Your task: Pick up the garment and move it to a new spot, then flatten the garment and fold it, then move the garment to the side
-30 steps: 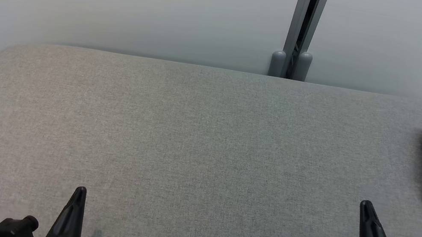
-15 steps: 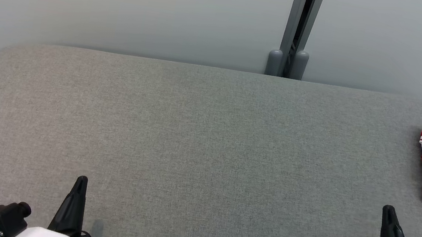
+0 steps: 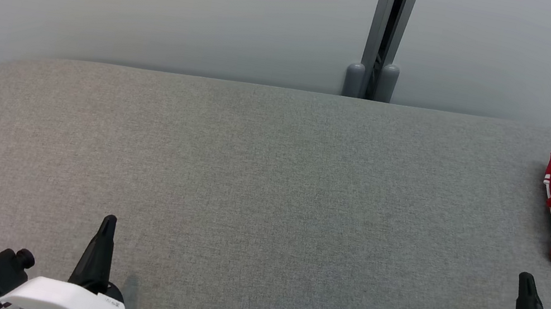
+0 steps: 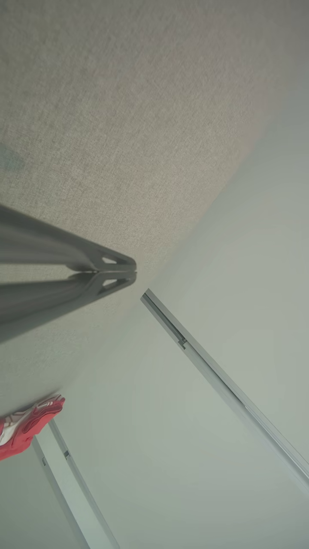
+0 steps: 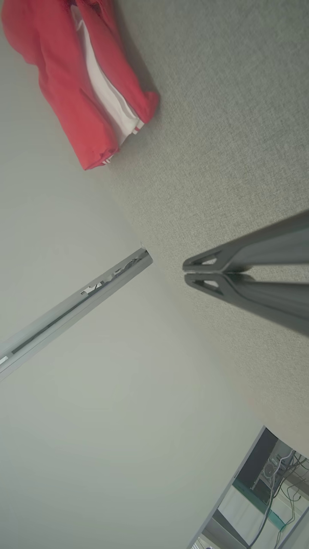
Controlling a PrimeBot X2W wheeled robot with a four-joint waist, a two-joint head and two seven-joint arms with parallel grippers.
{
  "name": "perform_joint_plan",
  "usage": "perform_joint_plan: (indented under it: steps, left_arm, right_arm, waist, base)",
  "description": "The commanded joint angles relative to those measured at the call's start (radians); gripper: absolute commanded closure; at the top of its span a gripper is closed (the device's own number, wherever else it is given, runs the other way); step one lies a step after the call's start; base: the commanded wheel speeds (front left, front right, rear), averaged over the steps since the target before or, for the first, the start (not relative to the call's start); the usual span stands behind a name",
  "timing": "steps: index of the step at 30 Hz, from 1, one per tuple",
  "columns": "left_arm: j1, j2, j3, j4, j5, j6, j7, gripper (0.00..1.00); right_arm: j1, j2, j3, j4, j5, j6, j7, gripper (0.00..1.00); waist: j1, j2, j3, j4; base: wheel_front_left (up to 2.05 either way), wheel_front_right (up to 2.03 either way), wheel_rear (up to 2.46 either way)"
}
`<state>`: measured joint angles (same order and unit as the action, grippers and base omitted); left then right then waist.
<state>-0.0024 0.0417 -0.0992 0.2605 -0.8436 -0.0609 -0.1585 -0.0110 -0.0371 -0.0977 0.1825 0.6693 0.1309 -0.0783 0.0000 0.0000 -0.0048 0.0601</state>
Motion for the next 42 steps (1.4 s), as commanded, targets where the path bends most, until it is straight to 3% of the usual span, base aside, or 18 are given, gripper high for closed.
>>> perform_joint_plan:
  steps: [1,21,42]
  left_arm:
    - [-0.036,0.005,0.001,-0.009,-0.034,-0.009,0.005,1.00]
    - [-0.096,0.007,-0.005,0.021,-0.274,-0.029,0.054,1.00]
    - [-0.145,0.008,-0.009,0.044,-0.462,-0.045,0.094,1.00]
  right_arm:
    - [-0.022,-0.008,-0.015,-0.010,0.039,0.000,0.011,1.00]
    - [-0.029,-0.011,-0.083,-0.006,0.320,0.000,0.100,1.00]
    - [-0.032,-0.014,-0.138,-0.002,0.537,0.000,0.170,1.00]
  waist:
    - [0.0000,0.0000,0.000,-0.001]
    - [0.0000,0.0000,0.002,-0.015]
    - [0.0000,0.0000,0.004,-0.028]
  base:
    - [0.00,0.00,0.00]
    - [0.00,0.00,0.00]
    - [0.00,0.00,0.00]
